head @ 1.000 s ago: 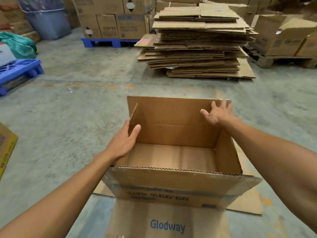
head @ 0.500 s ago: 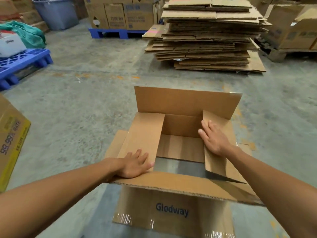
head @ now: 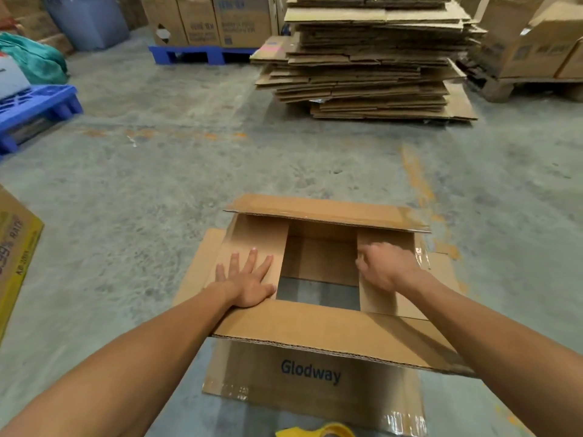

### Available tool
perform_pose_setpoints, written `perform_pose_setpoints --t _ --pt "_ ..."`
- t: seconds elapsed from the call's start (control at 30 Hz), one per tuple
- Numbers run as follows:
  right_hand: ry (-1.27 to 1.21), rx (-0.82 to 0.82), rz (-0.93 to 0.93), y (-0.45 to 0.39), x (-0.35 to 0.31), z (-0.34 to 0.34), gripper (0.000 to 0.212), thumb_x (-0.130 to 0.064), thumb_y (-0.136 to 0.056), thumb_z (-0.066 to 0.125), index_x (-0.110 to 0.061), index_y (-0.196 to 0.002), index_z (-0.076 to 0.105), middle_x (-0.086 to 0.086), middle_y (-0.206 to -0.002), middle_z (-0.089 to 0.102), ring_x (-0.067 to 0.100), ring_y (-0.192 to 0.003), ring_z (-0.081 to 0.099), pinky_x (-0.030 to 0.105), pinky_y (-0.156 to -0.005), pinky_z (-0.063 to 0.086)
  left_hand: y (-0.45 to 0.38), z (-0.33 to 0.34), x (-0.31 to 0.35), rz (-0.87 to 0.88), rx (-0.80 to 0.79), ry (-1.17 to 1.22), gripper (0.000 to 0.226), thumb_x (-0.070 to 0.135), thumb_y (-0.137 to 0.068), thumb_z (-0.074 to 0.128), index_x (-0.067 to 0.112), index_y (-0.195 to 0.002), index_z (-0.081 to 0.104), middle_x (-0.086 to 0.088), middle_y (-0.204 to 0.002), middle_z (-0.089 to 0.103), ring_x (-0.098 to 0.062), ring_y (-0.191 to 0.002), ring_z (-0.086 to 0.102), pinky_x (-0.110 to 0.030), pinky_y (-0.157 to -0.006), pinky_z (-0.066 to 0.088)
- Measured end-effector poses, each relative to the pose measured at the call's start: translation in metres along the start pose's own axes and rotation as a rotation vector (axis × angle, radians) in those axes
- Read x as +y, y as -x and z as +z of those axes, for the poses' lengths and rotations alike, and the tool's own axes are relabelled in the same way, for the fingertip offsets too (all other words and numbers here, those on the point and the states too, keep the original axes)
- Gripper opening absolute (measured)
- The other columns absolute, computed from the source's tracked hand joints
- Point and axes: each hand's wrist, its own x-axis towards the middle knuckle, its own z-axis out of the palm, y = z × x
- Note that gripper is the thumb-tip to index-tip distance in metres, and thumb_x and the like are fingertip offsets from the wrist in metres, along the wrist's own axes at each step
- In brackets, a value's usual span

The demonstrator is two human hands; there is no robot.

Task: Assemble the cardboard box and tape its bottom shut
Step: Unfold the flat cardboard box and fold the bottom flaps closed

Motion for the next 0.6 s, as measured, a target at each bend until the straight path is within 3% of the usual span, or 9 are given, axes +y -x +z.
perform_pose_setpoints --t 0.07,0.1,0.17,0.2,0.27,0.43,0.53,0.6 --pt "-0.062 0.248 -0.082 0.000 -0.010 -0.022 0.035 -0.041 -0.099 0.039 -0.021 -0.099 0.068 0.004 -0.092 0.073 0.029 -0.087 0.069 0.035 -0.067 0.050 -0.002 -0.001 0.000 0.002 -0.016 0.002 0.073 0.060 -0.096 0.029 0.046 -0.149 -0.020 0.004 -0.157 -0.035 -0.036 -0.144 -0.029 -0.063 -0.113 -0.011" --pt "-0.091 0.382 -0.109 -0.003 -0.014 -0.031 0.033 -0.039 -0.099 0.042 -0.019 -0.096 0.067 0.004 -0.088 0.072 0.028 -0.082 0.068 0.033 -0.062 0.046 -0.004 -0.001 0.000 0.003 -0.019 -0.001 0.074 0.060 -0.096 0.029 0.046 -0.148 -0.021 0.004 -0.156 -0.036 -0.036 -0.144 -0.030 -0.063 -0.113 -0.011" --pt "-0.142 0.549 -0.127 -0.011 -0.017 -0.041 0.030 -0.037 -0.097 0.045 -0.019 -0.111 0.065 0.004 -0.105 0.068 0.026 -0.096 0.063 0.035 -0.073 0.046 -0.005 0.000 0.000 0.004 -0.022 -0.014 0.075 0.059 -0.096 0.030 0.046 -0.148 -0.022 0.004 -0.155 -0.037 -0.037 -0.143 -0.031 -0.063 -0.112 -0.012" --pt "-0.146 0.533 -0.106 -0.016 -0.016 -0.042 0.036 -0.038 -0.097 0.045 -0.020 -0.125 0.059 0.006 -0.121 0.063 0.026 -0.111 0.057 0.039 -0.086 0.046 -0.005 0.000 0.000 0.008 -0.022 -0.016 0.075 0.059 -0.096 0.030 0.046 -0.148 -0.022 0.003 -0.155 -0.038 -0.037 -0.143 -0.032 -0.063 -0.112 -0.013" --pt "-0.098 0.341 -0.011 -0.025 -0.009 -0.035 0.050 -0.044 -0.099 0.038 -0.023 -0.144 0.041 0.008 -0.146 0.045 0.029 -0.134 0.039 0.048 -0.106 0.034 -0.006 0.000 0.000 0.012 -0.018 -0.013 0.075 0.059 -0.095 0.031 0.045 -0.148 -0.021 0.003 -0.156 -0.037 -0.037 -0.143 -0.031 -0.063 -0.113 -0.012" --pt "-0.073 -0.172 0.044 -0.029 0.006 0.009 0.062 -0.060 -0.098 0.019 -0.027 -0.151 0.021 0.008 -0.163 0.014 0.034 -0.146 0.017 0.056 -0.114 0.025 -0.001 -0.006 -0.001 0.034 -0.036 -0.028 0.077 0.061 -0.095 0.032 0.043 -0.150 -0.018 0.003 -0.159 -0.032 -0.039 -0.145 -0.025 -0.063 -0.115 -0.005" --pt "-0.077 -0.275 0.054 -0.030 0.006 0.010 0.065 -0.060 -0.099 0.019 -0.027 -0.155 0.010 0.007 -0.166 -0.002 0.034 -0.151 0.002 0.056 -0.118 0.017 0.004 -0.024 -0.002 0.077 -0.140 -0.032 0.079 0.069 -0.093 0.029 0.039 -0.153 -0.013 0.001 -0.160 -0.027 -0.039 -0.147 -0.018 -0.059 -0.116 -0.001" --pt "-0.095 -0.343 0.058 -0.033 0.003 -0.002 0.067 -0.060 -0.100 0.016 -0.026 -0.158 0.007 0.011 -0.166 -0.004 0.037 -0.151 -0.001 0.055 -0.120 0.010 0.012 -0.047 -0.001 0.114 -0.281 0.030 0.089 0.081 -0.084 0.029 0.036 -0.156 0.003 -0.001 -0.164 -0.015 -0.034 -0.151 -0.005 -0.055 -0.120 0.003"
